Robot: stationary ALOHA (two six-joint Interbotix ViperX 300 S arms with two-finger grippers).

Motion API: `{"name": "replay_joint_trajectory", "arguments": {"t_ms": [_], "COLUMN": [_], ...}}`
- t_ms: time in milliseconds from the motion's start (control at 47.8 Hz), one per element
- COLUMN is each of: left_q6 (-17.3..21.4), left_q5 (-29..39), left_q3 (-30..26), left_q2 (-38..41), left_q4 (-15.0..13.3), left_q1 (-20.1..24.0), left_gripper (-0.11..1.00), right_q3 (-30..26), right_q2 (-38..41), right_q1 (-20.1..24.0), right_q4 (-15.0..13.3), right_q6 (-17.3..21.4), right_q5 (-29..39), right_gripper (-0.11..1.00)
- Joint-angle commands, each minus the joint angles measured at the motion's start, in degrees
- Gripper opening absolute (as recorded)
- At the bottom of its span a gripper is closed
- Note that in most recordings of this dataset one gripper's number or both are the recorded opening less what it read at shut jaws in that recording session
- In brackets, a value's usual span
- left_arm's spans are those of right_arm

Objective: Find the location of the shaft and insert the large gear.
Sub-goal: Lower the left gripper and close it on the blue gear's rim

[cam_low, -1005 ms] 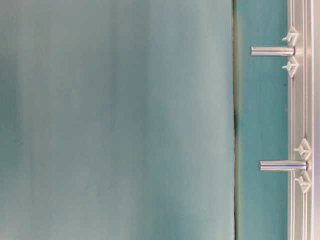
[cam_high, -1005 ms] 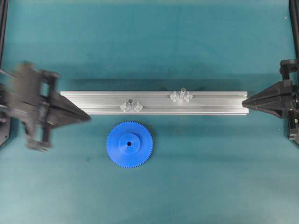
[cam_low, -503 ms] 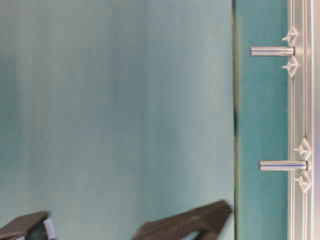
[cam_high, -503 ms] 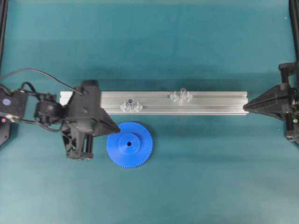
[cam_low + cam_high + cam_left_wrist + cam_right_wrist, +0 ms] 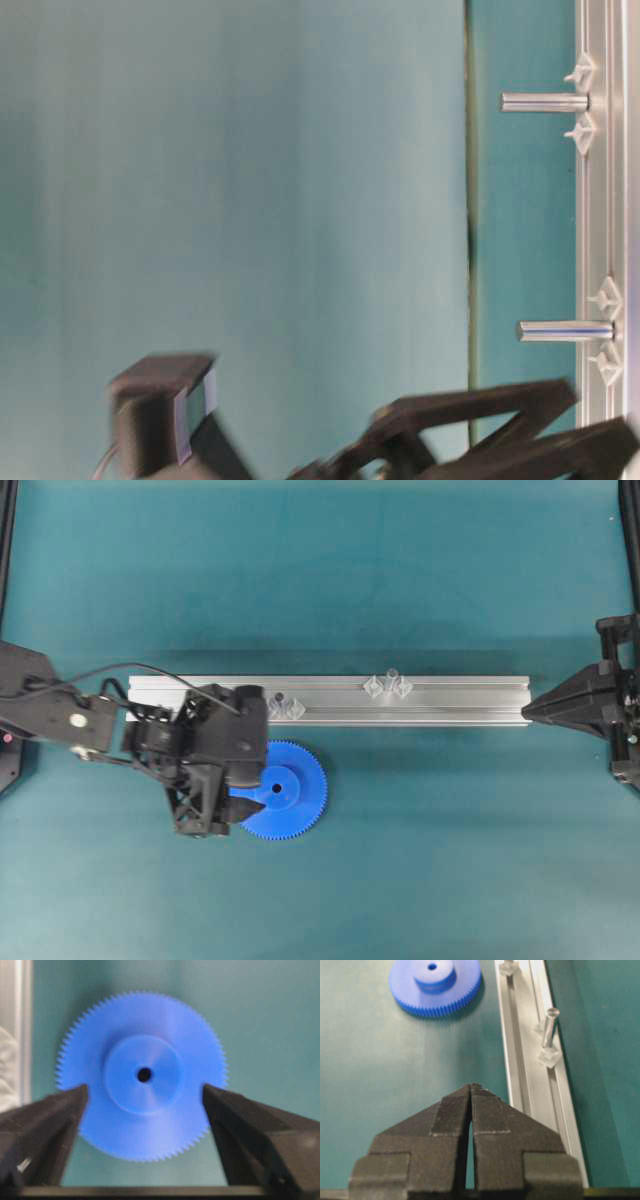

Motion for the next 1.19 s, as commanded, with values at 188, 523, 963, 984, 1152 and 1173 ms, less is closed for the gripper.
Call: {"name": "replay_joint_trajectory", "arguments": {"t_ms": [188, 523, 963, 984, 1152, 1173], "left_q6": [0.00, 0.00, 0.00, 0.00, -0.09, -0.09], "left_q5": [1.14, 2.46, 3.60, 3.69, 3.69, 3.60], "left_q3": [-4.04, -5.71, -6.33, -6.33, -6.59, -6.59], "left_q2": [4.48, 7.65, 9.23, 9.32, 10.02, 10.11], "left_q4": [0.18, 0.18, 0.09, 0.18, 0.18, 0.18], "left_q1": [-0.35, -0.35, -0.35, -0.35, -0.35, -0.35], "left_gripper": [0.94, 0.94, 0.94, 0.94, 0.94, 0.94], "right_q3": [-0.62, -0.62, 0.35, 0.35, 0.44, 0.44], "right_q2": [0.26, 0.00, -1.58, -1.67, -2.02, -2.02], "right_q1": [0.09, 0.09, 0.09, 0.09, 0.09, 0.09], "right_q4": [0.00, 0.00, 0.09, 0.00, 0.00, 0.00], "right_q6": [0.44, 0.53, 0.53, 0.53, 0.53, 0.53], "right_q5": [0.62, 1.05, 1.05, 1.05, 1.14, 1.23], "right_gripper": [0.03, 0.03, 0.03, 0.03, 0.03, 0.03]}}
